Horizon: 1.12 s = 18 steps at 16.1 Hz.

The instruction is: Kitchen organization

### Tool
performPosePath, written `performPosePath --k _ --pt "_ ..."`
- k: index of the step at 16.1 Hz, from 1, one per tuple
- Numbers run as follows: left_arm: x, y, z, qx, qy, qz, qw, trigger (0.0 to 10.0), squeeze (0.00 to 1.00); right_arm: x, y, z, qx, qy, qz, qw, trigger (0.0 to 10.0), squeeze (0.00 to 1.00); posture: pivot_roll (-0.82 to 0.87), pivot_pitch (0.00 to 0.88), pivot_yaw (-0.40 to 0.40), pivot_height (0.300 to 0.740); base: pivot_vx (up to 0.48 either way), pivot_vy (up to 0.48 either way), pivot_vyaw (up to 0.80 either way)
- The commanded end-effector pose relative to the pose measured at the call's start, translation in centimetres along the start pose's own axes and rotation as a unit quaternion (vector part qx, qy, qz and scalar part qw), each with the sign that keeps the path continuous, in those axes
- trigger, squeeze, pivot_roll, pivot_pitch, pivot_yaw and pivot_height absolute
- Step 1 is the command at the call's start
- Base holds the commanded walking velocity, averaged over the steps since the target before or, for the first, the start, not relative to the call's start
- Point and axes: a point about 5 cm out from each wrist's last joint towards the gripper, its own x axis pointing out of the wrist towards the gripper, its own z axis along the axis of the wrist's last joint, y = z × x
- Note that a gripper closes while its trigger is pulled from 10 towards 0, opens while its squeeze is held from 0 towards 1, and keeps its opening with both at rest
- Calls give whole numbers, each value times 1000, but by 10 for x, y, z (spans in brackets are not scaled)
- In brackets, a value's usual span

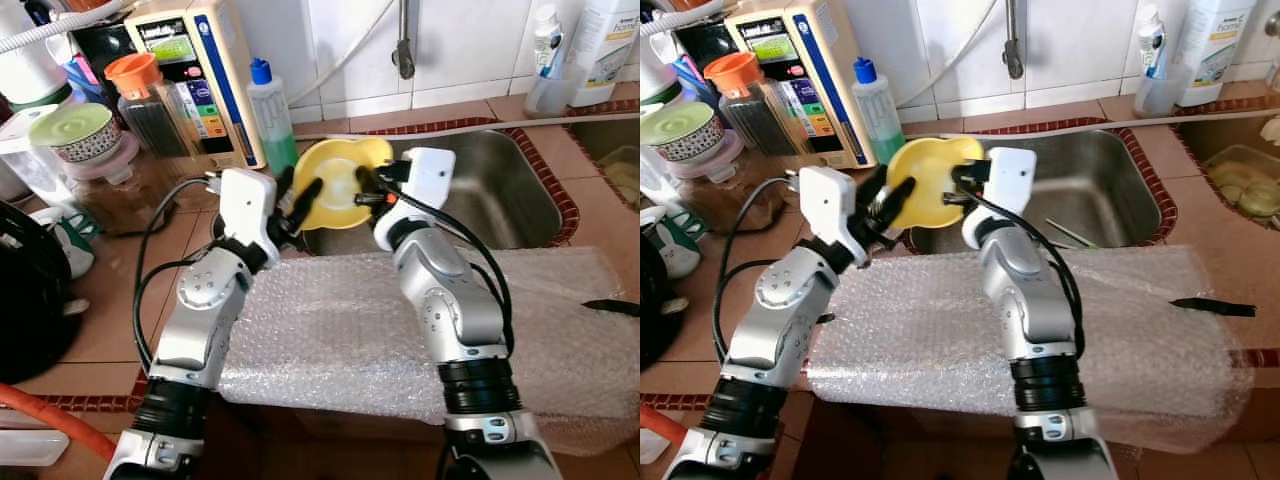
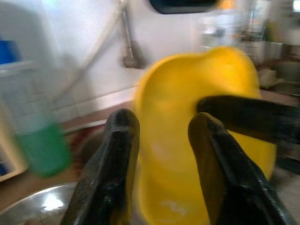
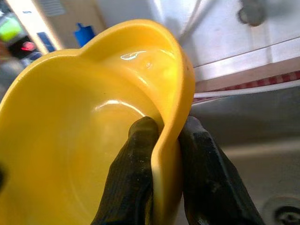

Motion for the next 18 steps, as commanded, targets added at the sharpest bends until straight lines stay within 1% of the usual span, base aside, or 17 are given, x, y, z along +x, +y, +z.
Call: performPosePath --k 1,3,4,6,7,8,9,10,11,12,13,14,15,16,17,18 --pt "1 -15 3 2 0 -54 999 10000 1000 4 1 1 -17 -7 -8 1000 0 0 -283 82 196 740 0 0 0" --pt "-1 -14 3 2 0 -54 999 10000 1000 6 -6 2 -26 -9 -18 999 0 0 -279 83 196 740 0 0 0" --pt "-1 -16 5 -2 -3 -59 998 10000 1000 7 -13 1 -45 -11 -29 998 0 0 -279 83 196 740 0 0 0" --pt "-3 -23 7 -15 0 -88 996 10000 1000 7 -21 1 -79 -20 -37 996 0 0 -278 85 197 740 0 0 0" --pt "-5 -27 5 -16 6 -101 995 10000 1000 8 -28 1 -94 -22 -46 994 0 0 -278 86 197 740 0 0 0" --pt "-6 -28 4 -11 11 -103 995 10000 1000 8 -31 0 -96 -22 -51 994 0 0 -278 88 199 740 0 0 0" --pt "-8 -29 2 -7 16 -105 994 10000 1000 8 -39 0 -106 -21 -63 992 0 0 -278 89 200 740 0 0 0" --pt "-10 -28 -3 -7 30 -107 994 10000 1000 8 -53 -1 -118 -18 -80 990 0 0 -279 91 200 740 0 0 0" --pt "-12 -27 -6 -4 39 -109 993 10000 1000 7 -65 -1 -142 -14 -93 985 0 0 -280 92 201 740 0 0 0" --pt "-15 -26 -8 -4 48 -111 993 10000 1000 5 -80 -2 -155 -7 -109 982 0 0 -279 93 202 740 0 0 0" --pt "-16 -26 -10 0 58 -115 992 10000 1000 3 -90 -2 -170 -5 -118 978 0 0 -279 94 202 740 0 0 0" --pt "-17 -26 -13 5 68 -118 991 10000 1000 0 -103 -2 -191 0 -132 973 0 0 -273 92 199 740 0 0 0" --pt "-18 -25 -14 9 76 -117 990 10000 1000 -7 -122 -3 -210 9 -153 966 0 0 -273 92 199 740 0 0 0" --pt "-18 -25 -14 11 78 -118 990 10000 1000 -13 -137 -3 -223 16 -168 960 0 0 -269 91 199 740 0 0 0" --pt "-18 -26 -14 12 78 -117 990 10000 1000 -17 -147 -4 -235 24 -178 955 392 0 -267 90 199 740 0 0 0" --pt "-17 -26 -14 12 80 -117 990 10000 1000 -21 -156 -5 -243 33 -187 951 1098 0 -267 90 199 740 0 0 0"
